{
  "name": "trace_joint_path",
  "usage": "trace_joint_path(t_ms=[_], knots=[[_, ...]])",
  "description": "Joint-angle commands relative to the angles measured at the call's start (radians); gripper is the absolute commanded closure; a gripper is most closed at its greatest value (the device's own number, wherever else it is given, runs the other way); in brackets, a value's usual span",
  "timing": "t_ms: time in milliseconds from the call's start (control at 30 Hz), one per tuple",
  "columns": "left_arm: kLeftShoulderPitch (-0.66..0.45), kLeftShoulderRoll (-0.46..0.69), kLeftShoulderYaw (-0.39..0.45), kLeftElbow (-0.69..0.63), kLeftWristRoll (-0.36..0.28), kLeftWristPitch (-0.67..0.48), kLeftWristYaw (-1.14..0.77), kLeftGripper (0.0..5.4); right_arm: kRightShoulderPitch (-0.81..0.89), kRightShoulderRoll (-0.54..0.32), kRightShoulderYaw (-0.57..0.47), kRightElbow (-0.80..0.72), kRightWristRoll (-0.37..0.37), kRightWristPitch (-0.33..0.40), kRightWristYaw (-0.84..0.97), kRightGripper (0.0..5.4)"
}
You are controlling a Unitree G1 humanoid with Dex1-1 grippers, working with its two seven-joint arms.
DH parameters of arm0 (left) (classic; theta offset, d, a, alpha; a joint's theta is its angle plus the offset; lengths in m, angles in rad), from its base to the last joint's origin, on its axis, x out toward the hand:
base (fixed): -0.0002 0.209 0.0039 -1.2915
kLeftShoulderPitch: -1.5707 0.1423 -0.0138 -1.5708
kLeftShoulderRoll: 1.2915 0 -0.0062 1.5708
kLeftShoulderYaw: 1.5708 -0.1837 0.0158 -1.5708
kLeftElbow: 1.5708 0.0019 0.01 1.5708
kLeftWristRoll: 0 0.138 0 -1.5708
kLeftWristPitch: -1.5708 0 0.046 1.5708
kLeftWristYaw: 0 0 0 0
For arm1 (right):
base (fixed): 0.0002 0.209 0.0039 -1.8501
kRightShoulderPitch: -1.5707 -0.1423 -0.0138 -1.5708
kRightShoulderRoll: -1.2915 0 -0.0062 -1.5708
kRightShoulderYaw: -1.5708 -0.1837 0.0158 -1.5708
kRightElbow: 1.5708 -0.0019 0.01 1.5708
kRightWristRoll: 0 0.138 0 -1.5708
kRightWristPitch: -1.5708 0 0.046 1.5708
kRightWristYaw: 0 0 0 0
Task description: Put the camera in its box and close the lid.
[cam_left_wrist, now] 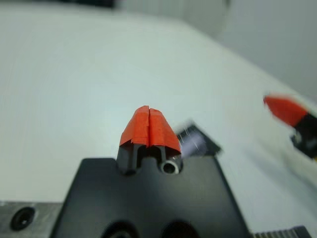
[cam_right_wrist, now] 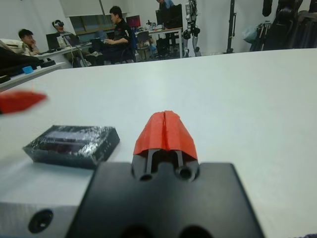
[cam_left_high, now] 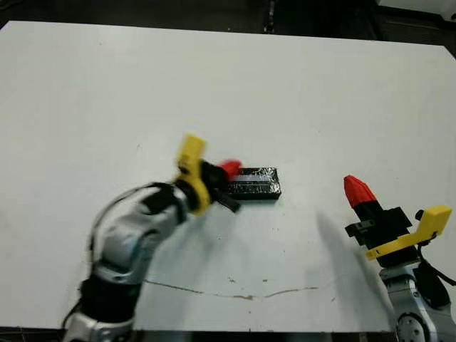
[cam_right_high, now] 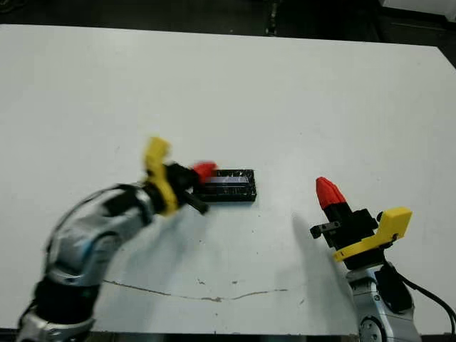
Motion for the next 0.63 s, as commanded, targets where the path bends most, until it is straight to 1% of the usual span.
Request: trace_joint_path(t_ms=[33,133,167,333,400,500,633], knots=[[0.077,0.033,0.035,-0.025,0.051,-0.209,-0.020,5.39,-0.016,-0.003,-0.007,-0.013,-0.004,-0.001,-0.019,5.40],[0.127,0.035,0.070,-0.005,0.099,-0.419,-0.014,5.39,-0.040,0.003,-0.016,-0.012,-0.001,-0.021,-0.025,5.40],[0.139,0.033,0.077,0.003,0.114,-0.469,-0.006,5.39,-0.045,0.005,-0.018,-0.012,0.000,-0.023,-0.029,5.40],[0.217,0.015,0.109,0.051,0.180,-0.660,0.050,5.39,-0.057,0.015,-0.025,-0.040,0.012,0.013,-0.084,5.40],[0.247,0.001,0.113,0.084,0.204,-0.726,0.075,5.39,-0.059,0.015,-0.022,-0.035,0.009,0.008,-0.085,5.40],[0.281,-0.015,0.113,0.122,0.222,-0.790,0.109,5.39,-0.062,0.017,-0.017,-0.027,0.007,0.000,-0.082,5.40],[0.308,-0.049,0.113,0.173,0.221,-0.862,0.142,5.39,-0.061,0.021,-0.009,-0.023,0.009,0.003,-0.080,5.40]])
